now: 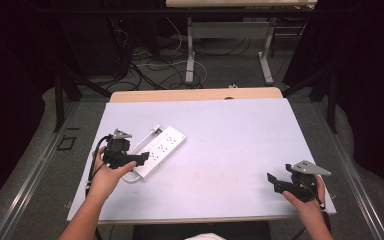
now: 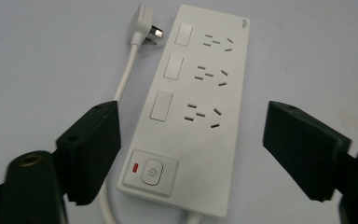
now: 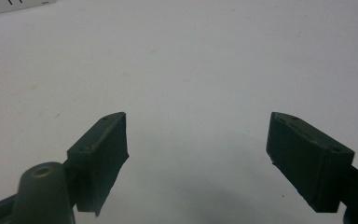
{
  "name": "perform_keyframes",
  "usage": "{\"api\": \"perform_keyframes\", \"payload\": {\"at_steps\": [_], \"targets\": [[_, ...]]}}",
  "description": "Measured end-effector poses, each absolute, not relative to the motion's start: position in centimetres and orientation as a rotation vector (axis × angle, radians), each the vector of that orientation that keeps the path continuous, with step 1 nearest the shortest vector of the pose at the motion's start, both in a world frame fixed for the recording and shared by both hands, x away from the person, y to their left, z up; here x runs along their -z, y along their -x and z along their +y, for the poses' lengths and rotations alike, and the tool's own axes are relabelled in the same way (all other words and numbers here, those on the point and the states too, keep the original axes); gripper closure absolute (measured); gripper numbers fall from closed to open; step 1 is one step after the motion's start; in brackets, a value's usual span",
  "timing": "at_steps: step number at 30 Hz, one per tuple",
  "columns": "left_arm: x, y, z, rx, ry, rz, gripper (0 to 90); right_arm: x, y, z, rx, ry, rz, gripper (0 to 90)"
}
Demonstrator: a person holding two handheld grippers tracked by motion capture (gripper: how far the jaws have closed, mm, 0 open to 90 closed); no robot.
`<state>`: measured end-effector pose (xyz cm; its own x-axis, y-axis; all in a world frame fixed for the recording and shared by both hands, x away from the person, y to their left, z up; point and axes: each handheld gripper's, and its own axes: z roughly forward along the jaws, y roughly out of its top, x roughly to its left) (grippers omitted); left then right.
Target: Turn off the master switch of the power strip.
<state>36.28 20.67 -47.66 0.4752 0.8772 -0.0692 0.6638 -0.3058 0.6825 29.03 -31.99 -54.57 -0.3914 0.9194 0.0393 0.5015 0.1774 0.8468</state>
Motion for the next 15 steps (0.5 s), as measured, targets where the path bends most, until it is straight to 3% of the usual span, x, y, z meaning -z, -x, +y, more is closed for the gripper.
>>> {"api": "perform_keyframes", "payload": {"at_steps": [2,4,15], "targets": [[47.7,-36.1,20.6,-0.385,-2.050,1.264,11.3,54.6,-29.0,-31.9,-1.126,-1.333,1.960,20.2],[47.8,-35.9,20.5,-0.367,-2.044,1.238,1.1,54.6,-29.1,-32.0,-1.130,-1.324,1.960,20.2],[47.8,-34.0,19.9,-0.367,-2.004,1.170,0.3,54.5,-29.0,-32.0,-1.130,-1.323,1.962,20.2]]}}
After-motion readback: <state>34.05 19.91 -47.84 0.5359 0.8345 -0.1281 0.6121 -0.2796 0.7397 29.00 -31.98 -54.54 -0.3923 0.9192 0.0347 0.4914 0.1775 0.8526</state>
